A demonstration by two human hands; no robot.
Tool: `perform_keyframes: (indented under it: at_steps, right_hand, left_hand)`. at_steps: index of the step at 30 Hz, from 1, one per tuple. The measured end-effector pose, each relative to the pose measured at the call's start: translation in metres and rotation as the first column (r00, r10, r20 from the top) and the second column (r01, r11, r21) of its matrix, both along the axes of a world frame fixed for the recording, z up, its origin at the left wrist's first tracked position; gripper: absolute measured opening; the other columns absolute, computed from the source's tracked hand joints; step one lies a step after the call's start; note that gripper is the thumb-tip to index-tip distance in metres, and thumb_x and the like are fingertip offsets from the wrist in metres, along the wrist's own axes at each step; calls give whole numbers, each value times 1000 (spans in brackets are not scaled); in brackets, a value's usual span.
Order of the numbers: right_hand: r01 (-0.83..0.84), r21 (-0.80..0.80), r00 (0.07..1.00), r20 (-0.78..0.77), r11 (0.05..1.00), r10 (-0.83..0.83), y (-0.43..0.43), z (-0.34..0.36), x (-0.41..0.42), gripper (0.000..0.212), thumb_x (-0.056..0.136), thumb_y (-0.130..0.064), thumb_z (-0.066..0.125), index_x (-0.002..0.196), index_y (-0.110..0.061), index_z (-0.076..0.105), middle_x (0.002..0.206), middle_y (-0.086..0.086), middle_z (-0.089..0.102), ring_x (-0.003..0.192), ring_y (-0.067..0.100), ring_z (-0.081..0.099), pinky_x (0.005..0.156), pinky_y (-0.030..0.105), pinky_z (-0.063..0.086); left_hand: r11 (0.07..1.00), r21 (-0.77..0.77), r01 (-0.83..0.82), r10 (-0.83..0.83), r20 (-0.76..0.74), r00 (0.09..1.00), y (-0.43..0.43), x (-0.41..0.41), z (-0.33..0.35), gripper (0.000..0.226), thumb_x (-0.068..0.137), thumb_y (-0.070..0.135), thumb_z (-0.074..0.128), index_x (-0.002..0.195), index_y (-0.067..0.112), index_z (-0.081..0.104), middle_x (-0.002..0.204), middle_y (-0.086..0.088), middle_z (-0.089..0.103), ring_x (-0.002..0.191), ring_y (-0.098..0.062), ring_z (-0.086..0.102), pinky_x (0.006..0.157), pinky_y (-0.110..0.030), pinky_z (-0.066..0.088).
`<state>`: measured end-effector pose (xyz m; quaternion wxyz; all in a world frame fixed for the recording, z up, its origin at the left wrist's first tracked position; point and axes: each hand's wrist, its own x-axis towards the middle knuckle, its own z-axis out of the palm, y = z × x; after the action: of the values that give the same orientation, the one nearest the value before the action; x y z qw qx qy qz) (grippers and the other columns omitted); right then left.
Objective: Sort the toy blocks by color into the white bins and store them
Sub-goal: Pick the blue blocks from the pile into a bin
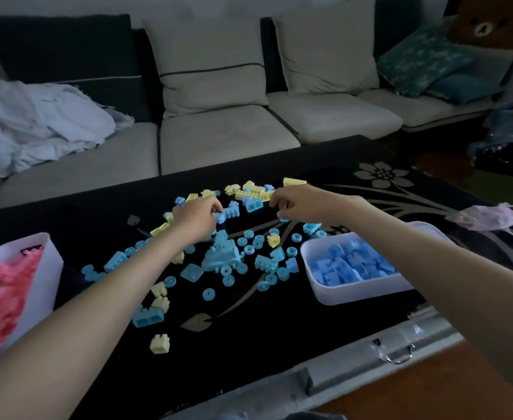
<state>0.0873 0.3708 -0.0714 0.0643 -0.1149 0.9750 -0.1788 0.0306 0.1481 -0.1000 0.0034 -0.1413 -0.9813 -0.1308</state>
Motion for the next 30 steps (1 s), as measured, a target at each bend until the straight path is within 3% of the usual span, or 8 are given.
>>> perform_keyframes:
  at_steps: [3, 7, 10, 12, 16, 22, 27, 30]
  right_hand:
    - [-56, 40, 997, 52, 998, 54, -28, -10, -37, 38, 96, -20, 47, 134, -22, 44, 129, 2, 50, 112, 18, 50, 94, 32, 41]
    - [-75, 77, 995, 73, 994, 69, -54, -29, -76, 57, 95, -10, 44, 146, -27, 26, 151, 1, 28, 136, 21, 32, 108, 38, 32]
    - [-55, 139, 995, 85, 989, 43, -65, -42, -99, 70, 93, 0, 40, 150, -29, 12, 156, 2, 16, 142, 25, 20, 112, 42, 28]
    - [-5, 216, 998, 56, 976, -8, -65, -46, -109, 73, 91, 2, 40, 150, -28, 10, 155, 5, 18, 142, 30, 19, 110, 46, 29]
    - [151, 164, 988, -12, 975, -151, -46, -48, -126, 64, 87, -2, 46, 145, -19, 26, 142, 12, 34, 132, 32, 31, 102, 43, 35]
    - [45, 78, 995, 87, 996, -52, -28, -46, -128, 40, 89, -2, 40, 122, -20, 54, 123, 5, 49, 105, 20, 48, 87, 32, 42]
    - [25, 15, 1000, 14, 1000, -26, -41, -48, -129, 28, 99, -26, 42, 125, -18, 47, 116, 4, 53, 94, 16, 50, 79, 29, 40]
    - [-30, 99, 1000, 10, 995, 29, -49, -53, -134, 31, 98, -26, 45, 128, -18, 47, 120, 5, 53, 98, 16, 48, 83, 30, 41]
  left_hand:
    - [996, 71, -56, 55, 21, 998, -23, -19, -8, 36, 96, 5, 37, 116, 27, 56, 122, 6, 58, 114, -18, 51, 100, -39, 26]
    - [992, 100, -71, 72, -7, 997, -38, -41, -17, 34, 96, 7, 39, 116, 29, 57, 115, 3, 61, 108, -18, 53, 90, -35, 26]
    - [999, 40, 3, -2, -34, 999, -33, -54, -21, 32, 98, 18, 41, 125, 28, 54, 120, 2, 58, 114, -21, 50, 94, -40, 30]
    - [996, -62, 62, -64, -31, 997, -25, -59, -24, 33, 97, 30, 44, 130, 30, 51, 125, 1, 54, 120, -22, 45, 97, -41, 29]
    - [982, -152, 111, -113, -1, 994, -11, -67, -33, 34, 95, 40, 47, 127, 30, 51, 125, -3, 48, 124, -24, 39, 103, -43, 25]
    - [986, -129, 108, -105, 26, 994, -10, -75, -37, 26, 93, 43, 51, 108, 23, 56, 109, 0, 48, 111, -21, 46, 100, -43, 28]
    - [984, -91, 153, -149, 52, 988, -13, -71, -35, 15, 91, 39, 56, 90, 24, 53, 106, 3, 52, 102, -17, 49, 96, -40, 31]
    - [981, -52, 187, -184, 54, 981, -16, -72, -34, 13, 92, 32, 57, 88, 20, 58, 101, 3, 51, 97, -16, 51, 93, -36, 37]
